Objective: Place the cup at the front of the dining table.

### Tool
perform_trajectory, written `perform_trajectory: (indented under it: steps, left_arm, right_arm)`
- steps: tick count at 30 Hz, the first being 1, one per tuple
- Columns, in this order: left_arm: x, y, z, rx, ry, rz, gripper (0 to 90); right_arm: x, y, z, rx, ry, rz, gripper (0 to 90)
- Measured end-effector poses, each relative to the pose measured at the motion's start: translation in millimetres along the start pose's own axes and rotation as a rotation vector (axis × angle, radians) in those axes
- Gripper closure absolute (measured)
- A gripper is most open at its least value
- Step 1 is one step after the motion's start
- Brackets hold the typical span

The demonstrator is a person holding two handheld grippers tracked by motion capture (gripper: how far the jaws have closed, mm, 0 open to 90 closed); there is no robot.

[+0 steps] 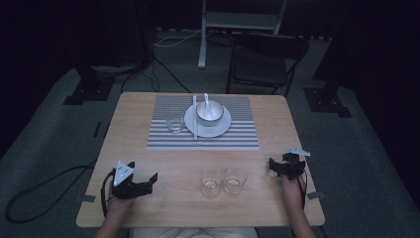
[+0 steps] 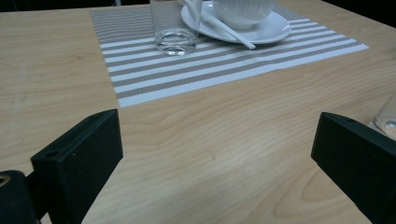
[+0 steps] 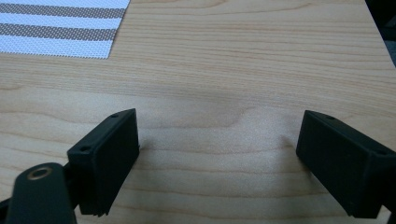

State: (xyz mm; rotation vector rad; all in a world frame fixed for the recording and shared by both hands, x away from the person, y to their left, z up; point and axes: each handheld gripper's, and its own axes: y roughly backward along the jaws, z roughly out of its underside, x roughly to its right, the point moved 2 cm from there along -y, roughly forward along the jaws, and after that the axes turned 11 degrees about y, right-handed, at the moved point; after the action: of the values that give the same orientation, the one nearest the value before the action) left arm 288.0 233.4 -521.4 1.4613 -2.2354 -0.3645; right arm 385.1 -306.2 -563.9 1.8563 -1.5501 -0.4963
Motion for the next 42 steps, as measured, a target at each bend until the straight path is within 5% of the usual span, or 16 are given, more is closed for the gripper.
perform_trajectory:
  steps: [17,29,42]
  left_arm:
    - [-4.2,38.2,26.4,0.009,0.045,-0.037,2.7]
    - [-12.6,49.4,40.1,-0.012,0.007,-0.094,2.6]
    - [-32.5,67.8,44.5,0.015,0.081,-0.177,2.6]
  right_arm:
    - [0.0,0.0,0.0,0.000,0.000,0.001,12.4]
    - [-0.1,0.1,0.0,0.000,0.001,0.000,12.5]
    - [-0.1,0.2,0.2,0.000,0.000,0.000,12.5]
